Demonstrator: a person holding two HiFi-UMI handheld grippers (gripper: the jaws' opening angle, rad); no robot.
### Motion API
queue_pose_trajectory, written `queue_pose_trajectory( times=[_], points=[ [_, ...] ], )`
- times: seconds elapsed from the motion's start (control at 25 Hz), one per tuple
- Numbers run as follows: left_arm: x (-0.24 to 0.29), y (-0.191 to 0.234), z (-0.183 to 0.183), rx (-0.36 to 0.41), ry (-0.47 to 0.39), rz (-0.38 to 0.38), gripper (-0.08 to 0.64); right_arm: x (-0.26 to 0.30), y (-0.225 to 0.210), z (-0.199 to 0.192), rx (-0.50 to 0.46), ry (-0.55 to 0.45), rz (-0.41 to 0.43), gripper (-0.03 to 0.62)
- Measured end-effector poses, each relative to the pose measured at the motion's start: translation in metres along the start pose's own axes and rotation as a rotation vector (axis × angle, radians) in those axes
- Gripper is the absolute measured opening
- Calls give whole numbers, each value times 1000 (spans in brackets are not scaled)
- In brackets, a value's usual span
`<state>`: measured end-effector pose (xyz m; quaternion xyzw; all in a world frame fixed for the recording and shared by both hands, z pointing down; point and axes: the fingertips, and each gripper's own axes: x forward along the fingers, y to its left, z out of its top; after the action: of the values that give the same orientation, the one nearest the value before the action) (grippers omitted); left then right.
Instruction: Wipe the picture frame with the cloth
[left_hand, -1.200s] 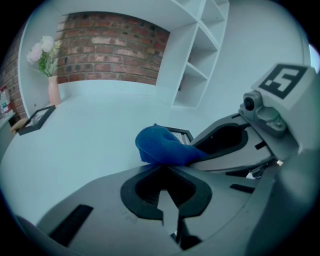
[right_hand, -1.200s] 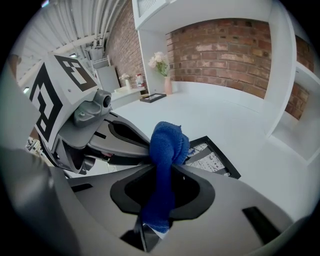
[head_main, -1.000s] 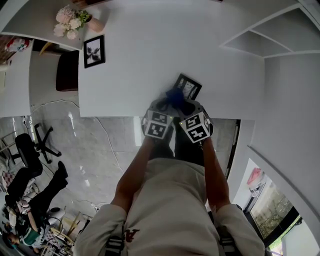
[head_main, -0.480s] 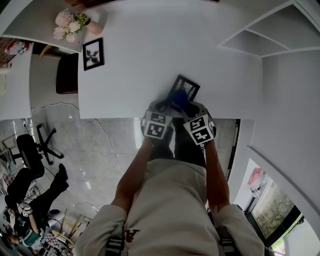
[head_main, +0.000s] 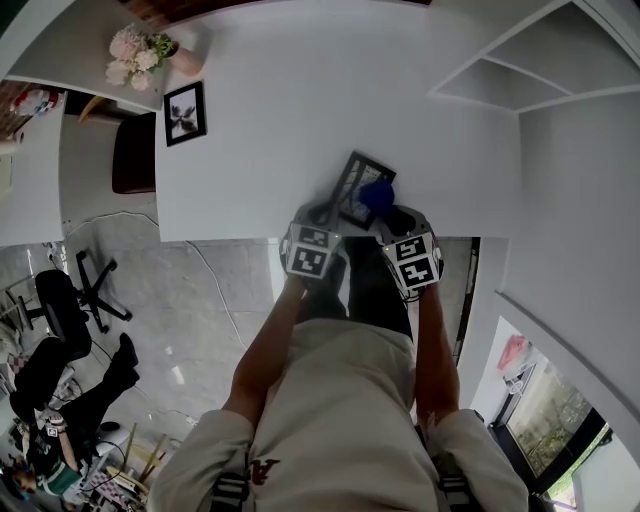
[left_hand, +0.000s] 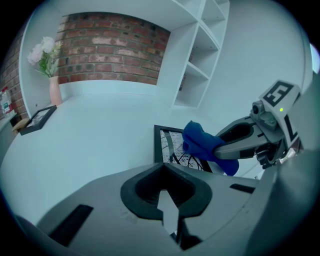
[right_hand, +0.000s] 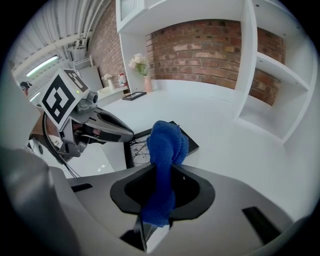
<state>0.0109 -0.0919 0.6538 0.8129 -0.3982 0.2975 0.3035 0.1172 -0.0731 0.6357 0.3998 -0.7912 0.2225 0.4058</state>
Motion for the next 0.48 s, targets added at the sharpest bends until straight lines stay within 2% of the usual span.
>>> queue_pose_trajectory(
  times=[0.16, 0.48],
  points=[
    [-1, -1, 0, 8, -17, -12, 0, -8, -11, -5, 24, -15, -34, 83],
    [-7, -2, 10, 31, -80, -50, 1, -27, -17, 9, 81, -82, -56, 83]
  ],
)
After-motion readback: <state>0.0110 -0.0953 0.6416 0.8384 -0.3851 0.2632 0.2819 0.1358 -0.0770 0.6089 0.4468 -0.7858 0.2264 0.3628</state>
